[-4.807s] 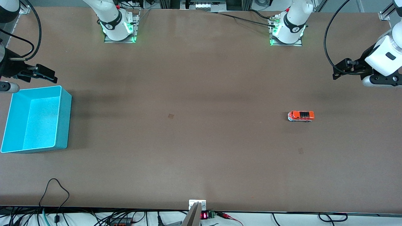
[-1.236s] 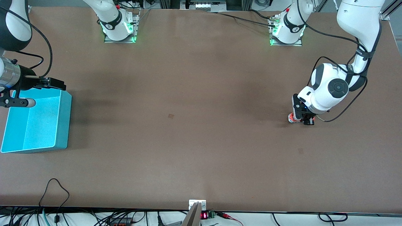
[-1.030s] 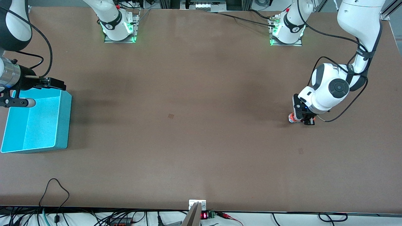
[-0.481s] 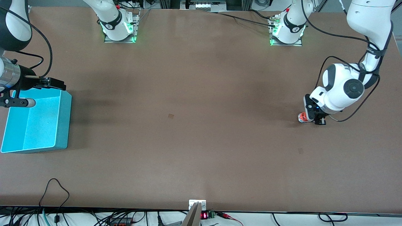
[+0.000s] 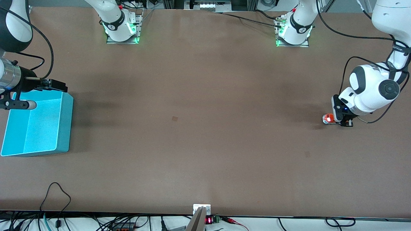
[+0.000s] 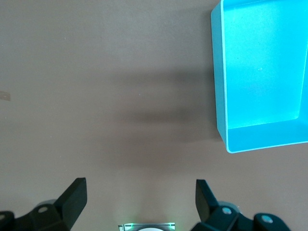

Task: Wind up bus and store in blue box
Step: 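Pull the bus backward along the table with the left gripper, then release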

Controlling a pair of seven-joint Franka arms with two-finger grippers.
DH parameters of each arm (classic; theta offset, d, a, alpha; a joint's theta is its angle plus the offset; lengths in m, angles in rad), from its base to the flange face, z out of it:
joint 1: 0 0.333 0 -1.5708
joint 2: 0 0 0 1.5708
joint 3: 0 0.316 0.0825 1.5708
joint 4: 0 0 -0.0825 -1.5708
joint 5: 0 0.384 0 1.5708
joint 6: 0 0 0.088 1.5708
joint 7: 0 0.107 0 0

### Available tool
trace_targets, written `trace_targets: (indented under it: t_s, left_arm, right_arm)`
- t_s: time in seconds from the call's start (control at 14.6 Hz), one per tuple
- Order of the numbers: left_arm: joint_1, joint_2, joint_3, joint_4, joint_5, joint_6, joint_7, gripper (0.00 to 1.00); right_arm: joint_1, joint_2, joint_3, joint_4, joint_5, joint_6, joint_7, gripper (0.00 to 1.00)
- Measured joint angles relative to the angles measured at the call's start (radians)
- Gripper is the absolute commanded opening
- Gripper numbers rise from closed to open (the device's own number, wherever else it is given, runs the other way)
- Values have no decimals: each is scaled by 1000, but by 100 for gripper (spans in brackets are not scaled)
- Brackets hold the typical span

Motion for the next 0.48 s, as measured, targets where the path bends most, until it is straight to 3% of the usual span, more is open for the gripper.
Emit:
trace_targets:
  t_s: [0.27,0.34,0.41,0.48]
  left_arm:
    - [53,14,0,22,0,0,42,29]
    - [61,16,0,25,0,0,48,34]
    - [64,17,0,27,0,0,52,56]
    - [67,18,0,28,0,0,53,100]
  right_arm:
    - [1,0,1,0,0,0,0,100]
    - [2,0,1,0,0,0,0,100]
    - [2,0,2,0,0,0,0,100]
    - [2,0,2,0,0,0,0,100]
